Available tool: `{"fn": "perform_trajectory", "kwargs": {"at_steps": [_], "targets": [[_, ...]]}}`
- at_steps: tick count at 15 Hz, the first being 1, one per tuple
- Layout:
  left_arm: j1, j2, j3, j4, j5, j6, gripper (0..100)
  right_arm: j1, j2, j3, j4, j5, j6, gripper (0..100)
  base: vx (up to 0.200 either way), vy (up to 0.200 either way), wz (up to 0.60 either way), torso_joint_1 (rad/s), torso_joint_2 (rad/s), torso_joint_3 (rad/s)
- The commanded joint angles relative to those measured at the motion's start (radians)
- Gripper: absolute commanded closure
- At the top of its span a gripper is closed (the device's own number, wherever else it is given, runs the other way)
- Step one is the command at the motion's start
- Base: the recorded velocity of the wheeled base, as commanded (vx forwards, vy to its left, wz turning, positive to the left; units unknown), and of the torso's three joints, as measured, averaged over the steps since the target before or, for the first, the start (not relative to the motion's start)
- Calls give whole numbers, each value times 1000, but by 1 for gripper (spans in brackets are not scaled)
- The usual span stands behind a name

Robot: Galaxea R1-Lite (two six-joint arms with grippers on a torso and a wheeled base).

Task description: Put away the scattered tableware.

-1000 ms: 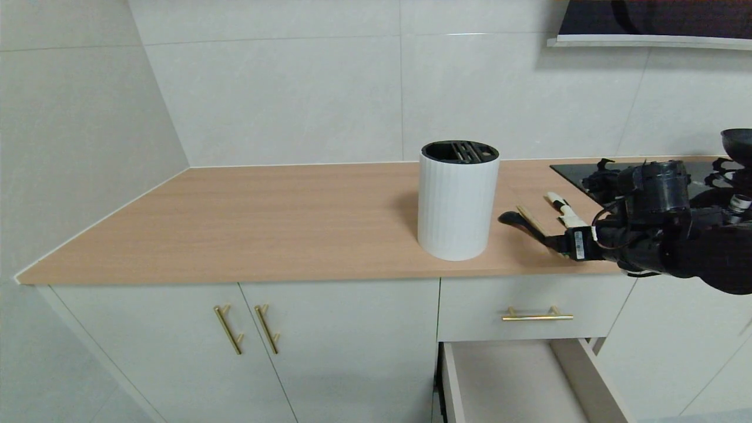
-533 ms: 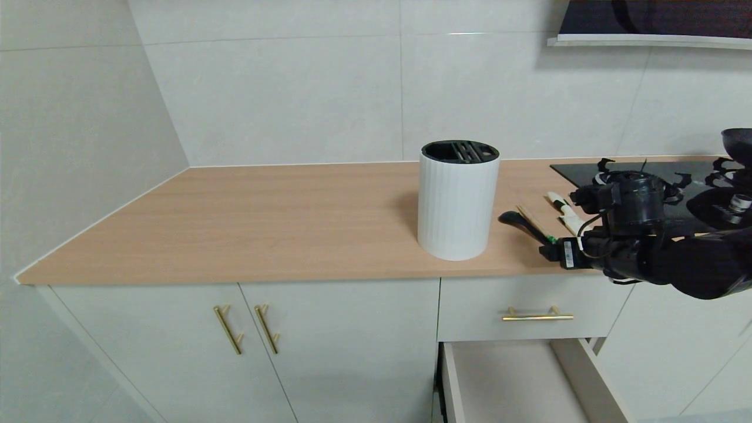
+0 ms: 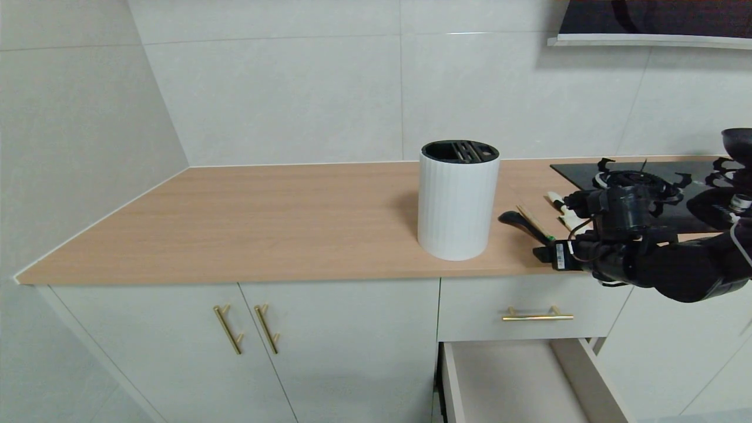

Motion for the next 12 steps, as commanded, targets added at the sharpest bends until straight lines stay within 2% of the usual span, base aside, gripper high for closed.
{"fn": "perform_trajectory", "kwargs": {"at_steps": [1, 3, 4, 12], "targets": [[0, 0, 0, 0, 0, 0, 0, 0, 9, 0, 0, 0, 0, 0, 0, 0, 0, 0, 0, 0], [0, 0, 0, 0, 0, 0, 0, 0, 20, 0, 0, 0, 0, 0, 0, 0, 0, 0, 0, 0], [0, 0, 0, 0, 0, 0, 0, 0, 26, -4, -2, -2, 0, 100, 0, 0, 0, 0, 0, 0], [0, 0, 0, 0, 0, 0, 0, 0, 7, -7, -2, -6, 1, 100, 0, 0, 0, 0, 0, 0]]}}
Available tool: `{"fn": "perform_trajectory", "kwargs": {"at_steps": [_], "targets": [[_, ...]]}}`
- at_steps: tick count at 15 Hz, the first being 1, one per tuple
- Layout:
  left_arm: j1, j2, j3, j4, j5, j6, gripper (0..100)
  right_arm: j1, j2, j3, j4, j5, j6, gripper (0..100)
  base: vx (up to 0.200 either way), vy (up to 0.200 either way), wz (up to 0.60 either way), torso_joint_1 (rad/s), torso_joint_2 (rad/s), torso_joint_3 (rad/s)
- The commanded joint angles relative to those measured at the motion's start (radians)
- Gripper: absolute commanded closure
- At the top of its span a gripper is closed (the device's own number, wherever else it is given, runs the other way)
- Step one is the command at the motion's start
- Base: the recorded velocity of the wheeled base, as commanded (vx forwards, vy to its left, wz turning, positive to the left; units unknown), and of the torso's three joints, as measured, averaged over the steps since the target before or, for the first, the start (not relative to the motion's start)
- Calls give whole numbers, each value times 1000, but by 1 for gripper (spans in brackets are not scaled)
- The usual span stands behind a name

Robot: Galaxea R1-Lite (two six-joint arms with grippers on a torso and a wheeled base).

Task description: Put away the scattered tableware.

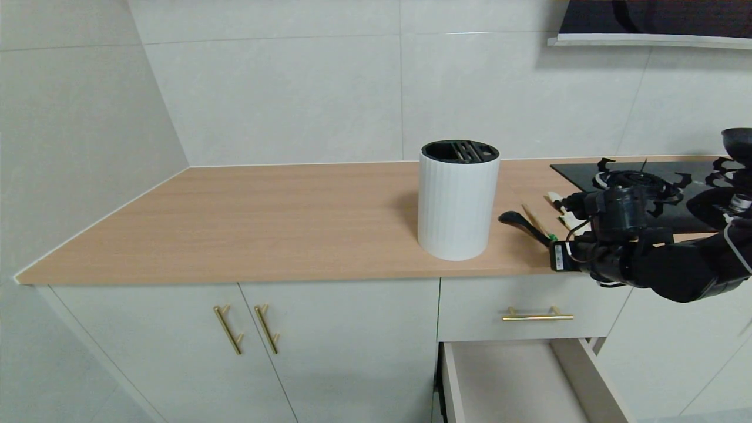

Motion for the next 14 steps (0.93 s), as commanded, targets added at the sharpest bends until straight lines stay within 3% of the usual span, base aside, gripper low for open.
{"fn": "perform_trajectory", "kwargs": {"at_steps": [1, 6, 8, 9, 11, 14], "targets": [[0, 2, 0, 0, 1, 0, 0, 0, -11, 0, -1, -2, 0, 100, 0, 0, 0, 0, 0, 0], [0, 0, 0, 0, 1, 0, 0, 8, -199, 52, 36, 0, -2, 100, 0, 0, 0, 0, 0, 0], [0, 2, 0, 0, 1, 0, 0, 51, -413, 86, 150, 3, 38, 100, 0, 0, 0, 0, 0, 0], [0, 2, 0, 0, 1, 0, 0, 51, -413, 86, 150, 3, 38, 100, 0, 0, 0, 0, 0, 0], [0, 0, 0, 0, 1, 0, 0, 108, -623, 109, 381, 9, 87, 100, 0, 0, 0, 0, 0, 0], [0, 2, 0, 0, 1, 0, 0, 118, -779, 160, 500, 178, 98, 100, 0, 0, 0, 0, 0, 0]]}}
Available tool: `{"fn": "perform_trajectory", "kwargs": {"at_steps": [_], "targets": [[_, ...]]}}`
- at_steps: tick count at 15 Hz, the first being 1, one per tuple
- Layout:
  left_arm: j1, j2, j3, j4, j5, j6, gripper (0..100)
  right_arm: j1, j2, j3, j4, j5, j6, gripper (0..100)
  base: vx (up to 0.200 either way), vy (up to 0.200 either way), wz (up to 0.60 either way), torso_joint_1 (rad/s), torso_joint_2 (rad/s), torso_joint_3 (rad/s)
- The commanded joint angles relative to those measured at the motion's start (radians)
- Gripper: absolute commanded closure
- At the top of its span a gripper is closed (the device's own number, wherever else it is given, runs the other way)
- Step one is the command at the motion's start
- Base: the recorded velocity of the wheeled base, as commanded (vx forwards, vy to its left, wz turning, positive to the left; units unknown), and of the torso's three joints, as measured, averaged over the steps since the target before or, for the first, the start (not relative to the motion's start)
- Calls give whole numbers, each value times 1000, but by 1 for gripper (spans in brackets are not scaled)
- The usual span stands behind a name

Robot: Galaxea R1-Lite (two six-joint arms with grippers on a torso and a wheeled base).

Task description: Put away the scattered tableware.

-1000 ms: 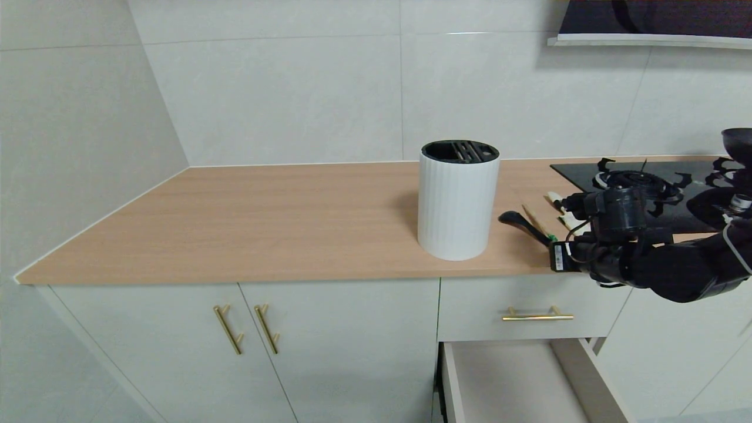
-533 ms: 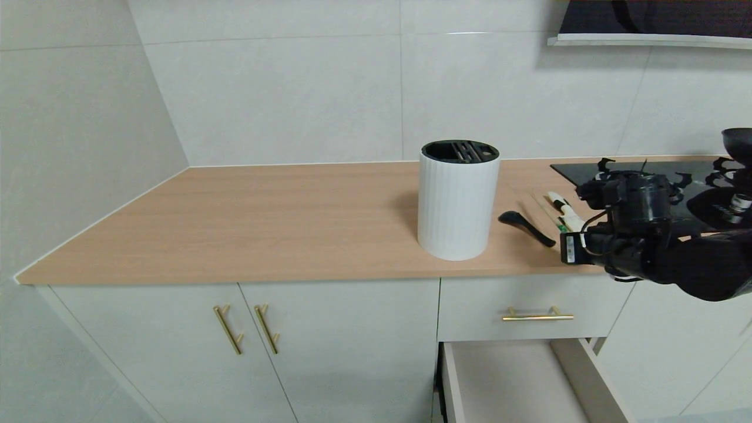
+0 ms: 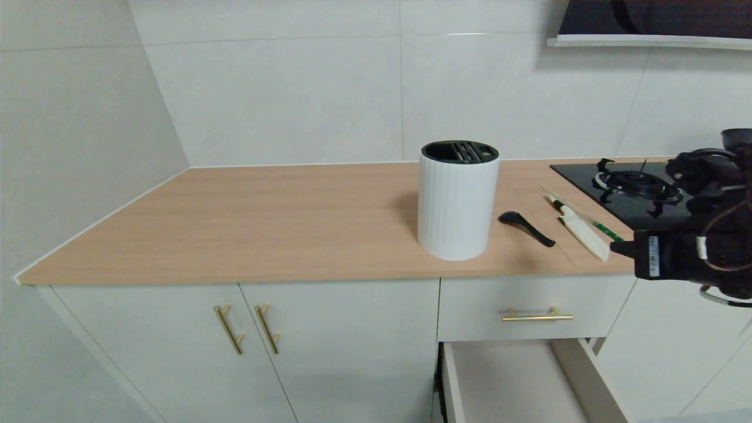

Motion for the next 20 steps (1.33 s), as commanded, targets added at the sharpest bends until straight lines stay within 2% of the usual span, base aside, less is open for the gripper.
{"fn": "perform_trajectory", "kwargs": {"at_steps": [1, 2, 6, 11, 16, 17, 20], "targets": [[0, 0, 0, -1, 0, 0, 0, 22, -201, 58, 53, 102, 7, 100, 0, 0, 0, 0, 0, 0], [0, 0, 0, 1, 0, 0, 0, 23, -235, 90, 53, 133, -4, 100, 0, 0, 0, 0, 0, 0], [0, 2, 0, -1, 0, 0, 0, 35, -253, 154, 55, 137, -110, 100, 0, 0, 0, 0, 0, 0], [0, 0, 0, -1, 0, 0, 0, 131, -255, 200, 56, 136, -114, 100, 0, 0, 0, 0, 0, 0], [0, 0, 0, -1, 0, 0, 0, 151, -252, 220, 55, 142, -137, 100, 0, 0, 0, 0, 0, 0], [0, 0, 0, -1, 0, 0, 0, 161, -265, 225, 53, 200, -137, 100, 0, 0, 0, -17, 61, 46], [0, 2, 0, -1, 0, 0, 0, 163, -272, 232, 53, 219, -150, 100, 0, 0, 0, -152, 357, 204]]}}
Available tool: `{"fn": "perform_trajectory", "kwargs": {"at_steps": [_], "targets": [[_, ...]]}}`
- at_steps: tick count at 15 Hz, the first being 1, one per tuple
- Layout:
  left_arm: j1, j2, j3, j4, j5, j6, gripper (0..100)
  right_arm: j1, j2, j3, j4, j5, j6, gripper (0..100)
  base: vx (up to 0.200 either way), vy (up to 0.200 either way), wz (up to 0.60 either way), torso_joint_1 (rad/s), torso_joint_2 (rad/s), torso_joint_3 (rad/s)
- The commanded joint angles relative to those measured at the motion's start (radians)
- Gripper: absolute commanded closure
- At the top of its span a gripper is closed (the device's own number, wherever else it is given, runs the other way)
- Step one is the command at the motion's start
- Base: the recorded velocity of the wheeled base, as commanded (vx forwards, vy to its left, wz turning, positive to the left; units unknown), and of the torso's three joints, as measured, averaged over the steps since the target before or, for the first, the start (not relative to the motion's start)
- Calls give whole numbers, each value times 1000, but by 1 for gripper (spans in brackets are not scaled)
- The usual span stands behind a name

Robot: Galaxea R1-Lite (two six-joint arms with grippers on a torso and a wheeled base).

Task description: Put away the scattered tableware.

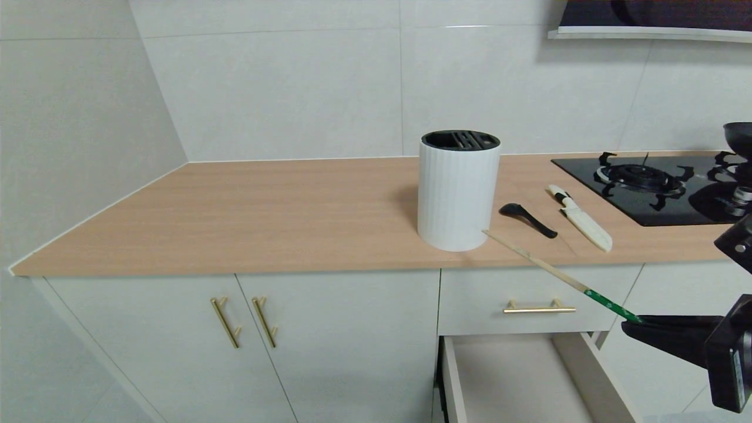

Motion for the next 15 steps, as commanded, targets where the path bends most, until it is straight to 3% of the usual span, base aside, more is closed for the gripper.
{"fn": "perform_trajectory", "kwargs": {"at_steps": [1, 3, 15], "targets": [[0, 0, 0, 0, 0, 0, 0, 3, -1, 4, 0, 6, -2, 100, 0, 0, 0, -193, 456, 266], [0, 0, 0, 0, 0, 0, 0, 7, -2, 10, 0, 64, -4, 100, 0, 0, 0, -200, 486, 281], [0, 0, 0, 2, 0, 0, 0, 10, 64, 34, -3, 69, -5, 100, 0, 0, 0, -166, 466, 296]]}}
